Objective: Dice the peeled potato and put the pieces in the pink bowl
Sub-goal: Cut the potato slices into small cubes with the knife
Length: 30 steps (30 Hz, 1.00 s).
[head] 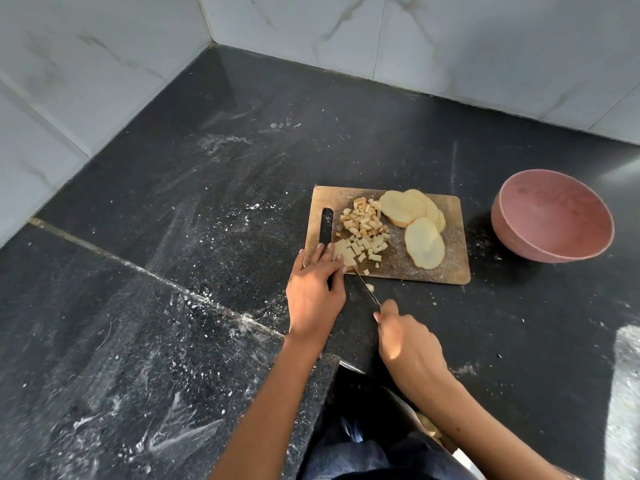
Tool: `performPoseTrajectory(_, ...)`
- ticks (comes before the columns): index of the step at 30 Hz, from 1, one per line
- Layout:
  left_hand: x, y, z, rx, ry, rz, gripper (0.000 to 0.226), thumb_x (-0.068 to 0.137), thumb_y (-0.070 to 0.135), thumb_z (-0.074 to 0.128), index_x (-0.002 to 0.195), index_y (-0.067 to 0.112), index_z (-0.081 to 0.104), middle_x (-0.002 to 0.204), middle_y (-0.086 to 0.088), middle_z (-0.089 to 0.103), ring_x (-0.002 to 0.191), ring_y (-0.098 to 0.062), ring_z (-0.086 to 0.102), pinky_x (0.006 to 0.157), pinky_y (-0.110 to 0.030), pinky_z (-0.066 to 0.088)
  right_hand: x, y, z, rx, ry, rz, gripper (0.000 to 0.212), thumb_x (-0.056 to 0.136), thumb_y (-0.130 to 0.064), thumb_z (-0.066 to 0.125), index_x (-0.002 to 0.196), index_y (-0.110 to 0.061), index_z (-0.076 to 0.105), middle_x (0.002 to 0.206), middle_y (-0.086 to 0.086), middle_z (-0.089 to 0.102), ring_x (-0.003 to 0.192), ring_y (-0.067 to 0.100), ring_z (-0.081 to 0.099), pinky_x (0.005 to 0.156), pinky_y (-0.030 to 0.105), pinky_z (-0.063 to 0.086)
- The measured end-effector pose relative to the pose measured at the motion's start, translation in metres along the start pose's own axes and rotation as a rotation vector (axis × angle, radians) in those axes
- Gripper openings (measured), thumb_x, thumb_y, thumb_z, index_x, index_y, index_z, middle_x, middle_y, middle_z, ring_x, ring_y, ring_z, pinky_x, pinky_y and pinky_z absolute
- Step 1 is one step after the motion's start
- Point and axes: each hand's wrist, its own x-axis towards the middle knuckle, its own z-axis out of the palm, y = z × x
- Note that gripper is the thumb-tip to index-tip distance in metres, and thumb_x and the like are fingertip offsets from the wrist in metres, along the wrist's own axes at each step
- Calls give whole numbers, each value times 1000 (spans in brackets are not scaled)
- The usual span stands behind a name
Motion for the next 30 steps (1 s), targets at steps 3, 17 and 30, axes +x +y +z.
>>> performPoseTrajectory(3, -1, -1, -1, -4, 10, -5, 17, 80, 3, 72, 96, 8, 76, 115, -9, 68, 118, -22, 60, 111, -39, 31, -5, 9, 2, 32, 64, -39, 20, 105, -27, 22, 93, -14, 31, 70, 0, 45, 70, 28, 50, 63, 35, 35)
performPoseTrajectory(17, -5, -6, -1, -37, 73, -21, 16, 82, 13, 74, 98, 12, 76, 115, -4, 69, 122, -13, 54, 114, -30, 20, 14, -8, -20, 102, 144, -94, 30, 104, -36, 25, 103, -12, 44, 80, 4, 55, 81, 28, 55, 65, 33, 36)
performPoseTrajectory(30, -3, -10, -1, -23, 43, -18, 18, 80, 5, 74, 97, 11, 76, 114, -3, 69, 120, -20, 57, 113, -26, 17, 35, -36, -14, 27, 136, -64, 23, 105, -23, 29, 115, -9, 45, 113, 11, 60, 104, 31, 59, 69, 33, 35)
